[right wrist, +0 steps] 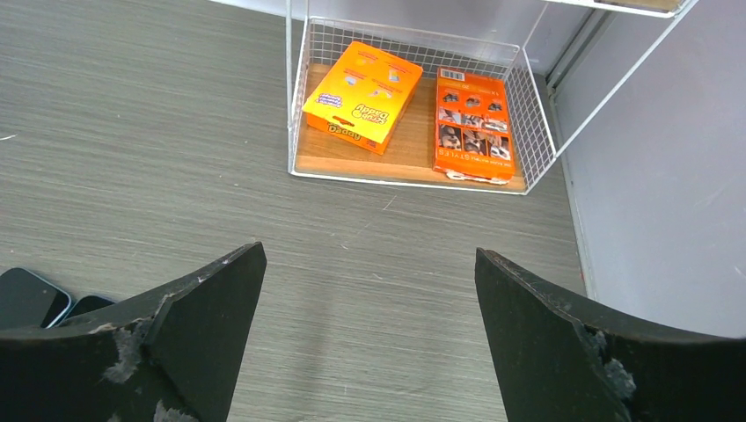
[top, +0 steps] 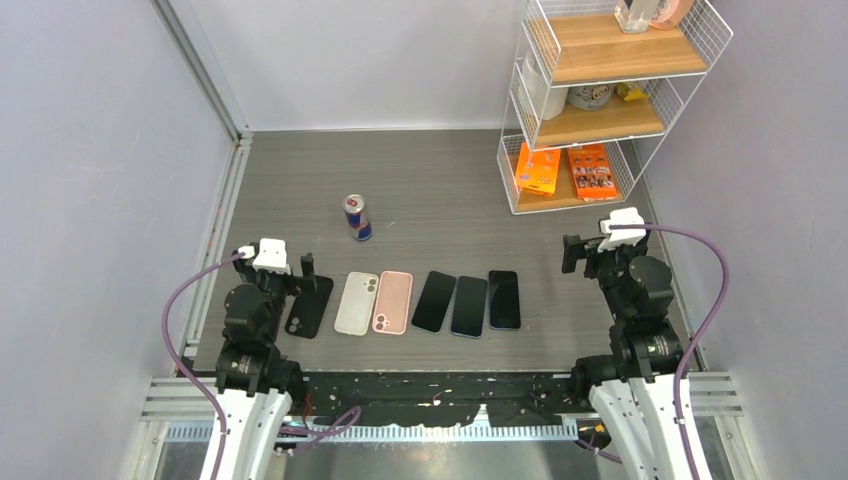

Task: Take the phone out of the phone case
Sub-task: Reset both arms

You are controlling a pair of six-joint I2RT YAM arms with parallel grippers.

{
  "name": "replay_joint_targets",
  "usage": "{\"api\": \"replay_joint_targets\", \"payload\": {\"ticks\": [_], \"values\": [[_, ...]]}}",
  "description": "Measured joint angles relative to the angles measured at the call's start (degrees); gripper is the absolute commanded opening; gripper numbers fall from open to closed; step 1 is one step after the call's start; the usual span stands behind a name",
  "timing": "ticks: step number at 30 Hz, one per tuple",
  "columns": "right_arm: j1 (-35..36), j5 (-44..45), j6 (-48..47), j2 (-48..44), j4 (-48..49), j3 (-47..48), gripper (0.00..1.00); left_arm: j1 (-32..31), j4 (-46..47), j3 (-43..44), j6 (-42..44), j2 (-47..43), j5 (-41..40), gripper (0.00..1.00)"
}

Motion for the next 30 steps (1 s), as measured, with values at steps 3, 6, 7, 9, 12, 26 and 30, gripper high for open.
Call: {"api": "replay_joint_targets", "payload": {"ticks": [3,6,7,9,12,26,30], "values": [[-0.02,-0.02,-0.20,0.22,-0.11,-0.28,0.95,0.24,-0.07,0.00,0.00,-0.02,0.15,1.00],[-0.02,-0.11,-0.26,0.72,-0.11,-0.31,0.95,0.31,-0.13,0.00,0.00,0.00,0.33,1.00],[-0.02,-0.33,-0.37,0.79,-0.09,-0.33,0.95,0.33,-0.13,0.00,0.00,0.00,0.46,1.00],[-0.02,-0.90,-0.46,0.87,-0.09,-0.46,0.95,0.33,-0.15,0.00,0.00,0.00,0.70,0.99],[-0.02,-1.55,-0.61,0.94,-0.09,-0.68,0.95,0.33,-0.20,0.00,0.00,0.00,1.03,1.00],[-0.02,-2.60,-0.68,1.07,-0.11,-0.92,0.95,0.33,-0.37,0.00,0.02,-0.37,1.27,1.00],[-0.02,-2.60,-0.68,1.07,-0.09,-1.03,0.95,0.31,-0.37,0.00,0.02,-0.50,1.29,1.00]]}}
